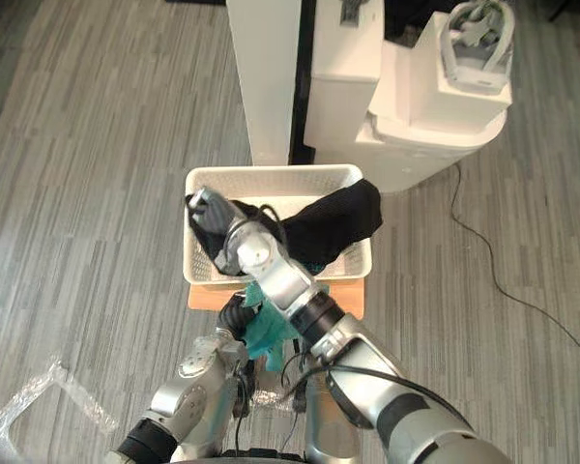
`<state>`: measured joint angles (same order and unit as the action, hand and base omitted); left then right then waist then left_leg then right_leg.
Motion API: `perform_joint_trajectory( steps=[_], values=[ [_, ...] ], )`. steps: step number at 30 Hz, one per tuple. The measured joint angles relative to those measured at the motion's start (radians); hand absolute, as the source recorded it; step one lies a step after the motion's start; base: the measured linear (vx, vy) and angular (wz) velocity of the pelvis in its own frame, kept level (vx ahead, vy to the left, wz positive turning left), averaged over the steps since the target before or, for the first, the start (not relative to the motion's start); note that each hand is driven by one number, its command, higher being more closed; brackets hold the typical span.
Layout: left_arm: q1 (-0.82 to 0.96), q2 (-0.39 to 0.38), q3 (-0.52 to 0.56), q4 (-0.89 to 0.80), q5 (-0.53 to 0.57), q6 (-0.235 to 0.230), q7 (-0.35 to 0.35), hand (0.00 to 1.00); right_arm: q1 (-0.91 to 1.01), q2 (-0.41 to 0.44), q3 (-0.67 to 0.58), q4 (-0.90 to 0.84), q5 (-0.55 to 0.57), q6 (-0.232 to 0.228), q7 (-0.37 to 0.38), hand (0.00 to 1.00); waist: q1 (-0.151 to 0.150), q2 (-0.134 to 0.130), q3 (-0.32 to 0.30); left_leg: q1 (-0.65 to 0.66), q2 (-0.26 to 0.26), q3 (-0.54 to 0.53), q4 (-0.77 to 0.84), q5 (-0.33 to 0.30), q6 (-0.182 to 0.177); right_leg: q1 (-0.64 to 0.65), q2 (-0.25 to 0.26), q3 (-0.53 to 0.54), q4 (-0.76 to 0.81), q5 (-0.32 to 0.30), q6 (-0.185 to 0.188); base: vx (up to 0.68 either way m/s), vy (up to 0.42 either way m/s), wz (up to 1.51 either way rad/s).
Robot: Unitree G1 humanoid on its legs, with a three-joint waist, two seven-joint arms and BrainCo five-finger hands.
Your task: Tidy the bed and pick cloth on bed and put in laundry
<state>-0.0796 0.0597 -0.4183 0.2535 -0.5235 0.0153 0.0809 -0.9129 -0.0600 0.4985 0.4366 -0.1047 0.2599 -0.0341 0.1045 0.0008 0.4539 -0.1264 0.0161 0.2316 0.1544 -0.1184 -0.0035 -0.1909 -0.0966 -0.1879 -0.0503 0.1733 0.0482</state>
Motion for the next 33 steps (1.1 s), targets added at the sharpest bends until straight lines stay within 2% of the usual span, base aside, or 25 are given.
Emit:
perform_joint_trajectory(
  steps=[7, 10, 12, 15, 16, 17, 19, 23, 29, 33],
  values=[
    [-0.011, -0.003, -0.012, -0.001, 0.002, 0.0, -0.042, 1.0, -0.103, -0.122, -0.139, 0.068, 0.026, 0.008, -0.06, 1.0, 0.001, 0.043, 0.03, -0.042, -0.016, 0.0, 0.005, 0.003, 0.005, -0.047, -0.02, -0.018, 0.019, 0.014, 0.008, 0.01, 0.04, 0.04],
    [-0.017, -0.004, -0.012, -0.001, 0.003, 0.0, -0.051, 1.0, -0.104, -0.148, -0.154, 0.076, 0.106, 0.008, -0.083, 1.0, -0.003, 0.068, 0.043, -0.042, -0.021, 0.011, 0.005, 0.003, 0.005, -0.052, -0.024, -0.018, 0.019, 0.023, 0.007, 0.01, 0.047, -0.09],
    [-0.019, -0.004, -0.013, -0.001, 0.005, -0.003, -0.056, 1.0, -0.104, -0.153, -0.167, 0.095, 0.158, 0.004, -0.086, 1.0, -0.005, 0.074, 0.046, -0.042, -0.022, 0.014, 0.005, 0.003, 0.005, -0.054, -0.025, -0.016, 0.019, 0.023, 0.007, 0.01, 0.018, -0.07],
    [-0.019, -0.006, -0.013, -0.001, 0.006, -0.009, -0.063, 1.0, -0.087, -0.156, -0.18, 0.112, 0.197, -0.016, -0.086, 1.0, -0.006, 0.079, 0.049, -0.041, -0.022, 0.03, 0.006, 0.003, 0.005, -0.058, -0.024, -0.005, 0.019, 0.023, 0.006, 0.01, 0.005, -0.1],
    [-0.019, -0.006, -0.013, 0.0, 0.006, -0.016, -0.07, 1.0, -0.068, -0.156, -0.19, 0.112, 0.202, -0.039, -0.086, 1.0, -0.006, 0.08, 0.049, -0.04, -0.022, 0.034, 0.008, 0.003, 0.005, -0.059, -0.024, 0.006, 0.02, 0.023, 0.006, 0.0, 0.002, -0.12],
    [-0.019, -0.006, -0.013, 0.001, 0.006, -0.024, -0.074, 1.0, -0.055, -0.156, -0.198, 0.112, 0.204, -0.049, -0.085, 0.0, -0.007, 0.08, 0.05, -0.039, -0.023, 0.036, 0.009, 0.003, 0.005, -0.059, -0.024, 0.01, 0.021, 0.023, 0.006, -0.01, 0.002, -0.09],
    [-0.018, -0.007, -0.013, 0.004, 0.006, -0.042, -0.075, 1.0, -0.019, -0.154, -0.205, 0.111, 0.211, -0.081, -0.077, 0.0, -0.011, 0.081, 0.05, -0.035, -0.022, 0.039, 0.013, 0.002, 0.006, -0.059, -0.024, 0.013, 0.029, 0.021, 0.003, -0.02, 0.003, -0.05],
    [-0.01, -0.006, -0.013, 0.006, 0.025, -0.064, -0.075, 1.0, 0.032, -0.143, -0.201, 0.087, 0.211, -0.094, -0.064, 0.0, -0.019, 0.081, 0.05, -0.029, -0.02, 0.054, 0.029, -0.006, 0.018, -0.048, -0.023, 0.029, 0.03, 0.008, -0.017, -0.03, -0.003, -0.07],
    [0.021, 0.004, -0.012, 0.006, 0.025, -0.086, -0.074, 1.0, 0.098, -0.109, -0.178, -0.006, 0.197, -0.117, -0.04, 0.0, -0.041, 0.081, 0.05, -0.002, -0.006, 0.061, 0.041, -0.011, 0.023, -0.014, -0.011, 0.035, 0.025, 0.007, -0.019, -0.03, -0.017, -0.04],
    [0.038, 0.024, -0.01, 0.006, 0.025, -0.094, -0.071, 1.0, 0.14, -0.096, -0.168, -0.082, 0.157, -0.123, -0.029, 0.0, -0.042, 0.071, 0.045, 0.035, 0.003, 0.062, 0.031, -0.016, 0.017, 0.032, 0.002, 0.034, -0.005, 0.009, -0.022, 0.0, -0.027, 0.0]
  ],
)
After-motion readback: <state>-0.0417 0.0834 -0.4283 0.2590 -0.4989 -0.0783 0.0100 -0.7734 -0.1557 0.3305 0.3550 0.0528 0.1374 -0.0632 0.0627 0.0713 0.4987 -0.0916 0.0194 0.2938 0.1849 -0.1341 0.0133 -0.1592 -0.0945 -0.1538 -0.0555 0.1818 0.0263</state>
